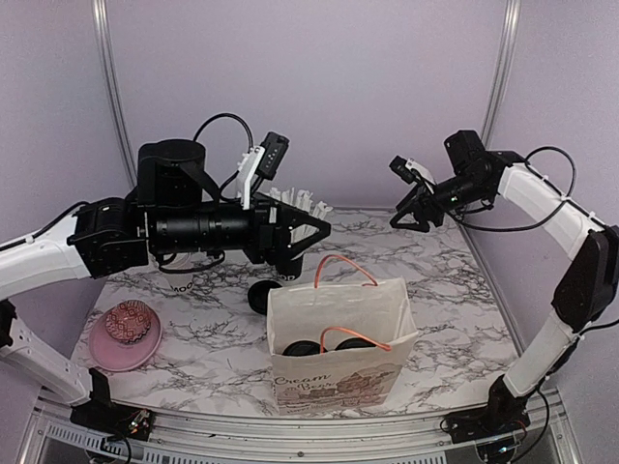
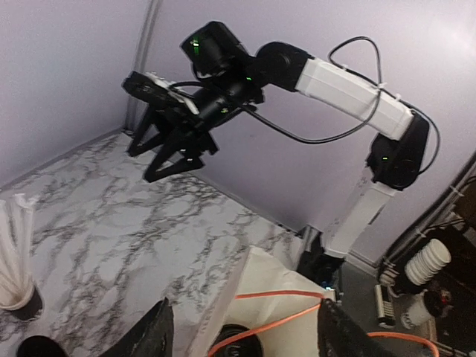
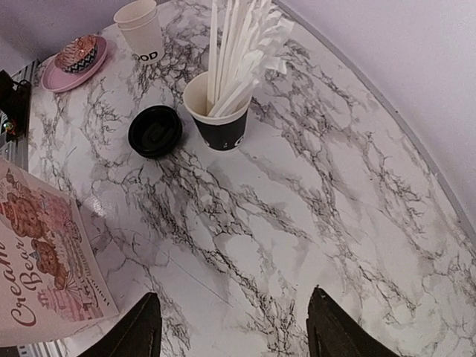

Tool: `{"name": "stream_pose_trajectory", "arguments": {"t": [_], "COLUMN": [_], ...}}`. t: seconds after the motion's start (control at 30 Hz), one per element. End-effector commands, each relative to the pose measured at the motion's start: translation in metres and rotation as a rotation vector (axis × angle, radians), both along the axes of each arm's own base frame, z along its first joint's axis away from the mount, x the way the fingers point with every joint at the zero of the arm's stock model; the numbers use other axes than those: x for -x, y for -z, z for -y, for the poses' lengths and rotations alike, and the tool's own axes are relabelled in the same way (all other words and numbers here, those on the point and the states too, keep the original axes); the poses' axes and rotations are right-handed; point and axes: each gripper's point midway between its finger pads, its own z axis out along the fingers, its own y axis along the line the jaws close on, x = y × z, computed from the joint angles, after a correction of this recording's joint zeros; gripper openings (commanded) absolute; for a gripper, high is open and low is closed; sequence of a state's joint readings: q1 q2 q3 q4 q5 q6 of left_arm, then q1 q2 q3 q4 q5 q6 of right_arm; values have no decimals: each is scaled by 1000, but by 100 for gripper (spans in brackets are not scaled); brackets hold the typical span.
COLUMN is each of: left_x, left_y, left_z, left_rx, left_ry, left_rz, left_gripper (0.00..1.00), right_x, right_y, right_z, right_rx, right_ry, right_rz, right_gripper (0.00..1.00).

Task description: Pack the takeout coffee

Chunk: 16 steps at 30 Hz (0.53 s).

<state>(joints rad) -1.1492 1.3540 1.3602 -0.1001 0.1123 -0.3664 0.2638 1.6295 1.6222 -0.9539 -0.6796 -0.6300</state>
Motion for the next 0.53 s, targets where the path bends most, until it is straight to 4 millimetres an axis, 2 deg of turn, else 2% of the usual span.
{"name": "stream_pose_trajectory", "arguments": {"t": [0.0, 0.07, 0.13, 0.17, 0.27, 0.33, 0.4, 0.5], "left_x": [-57, -83, -111, -123, -158, -178, -196, -217], "left_y": [-29, -37, -46, -48, -52, -48, -35, -8], "left_z": [-84, -115, -147, -161, -208, -238, -255, -274], "left_rx": [-178, -222, -252, -271, -349, -366, -373, -382], "left_ry": [-387, -517, -639, -696, -928, -1075, -1134, -1204], "left_rz": [237, 284, 308, 318, 338, 302, 253, 166], "left_gripper": [75, 81, 86, 89, 98, 99, 99, 99], "right_x": [-24, -37, -48, -52, -55, -57, -53, -38], "right_y": [-61, -79, -95, -103, -126, -136, -142, -146], "right_z": [24, 44, 71, 83, 112, 129, 144, 149], "right_rx": [-12, -45, -86, -115, -181, -207, -239, -260], "right_ry": [176, 280, 394, 435, 548, 676, 779, 797], "right_rz": [192, 225, 247, 258, 319, 389, 449, 527], "right_gripper": [65, 72, 92, 98, 99, 99, 99, 99]}}
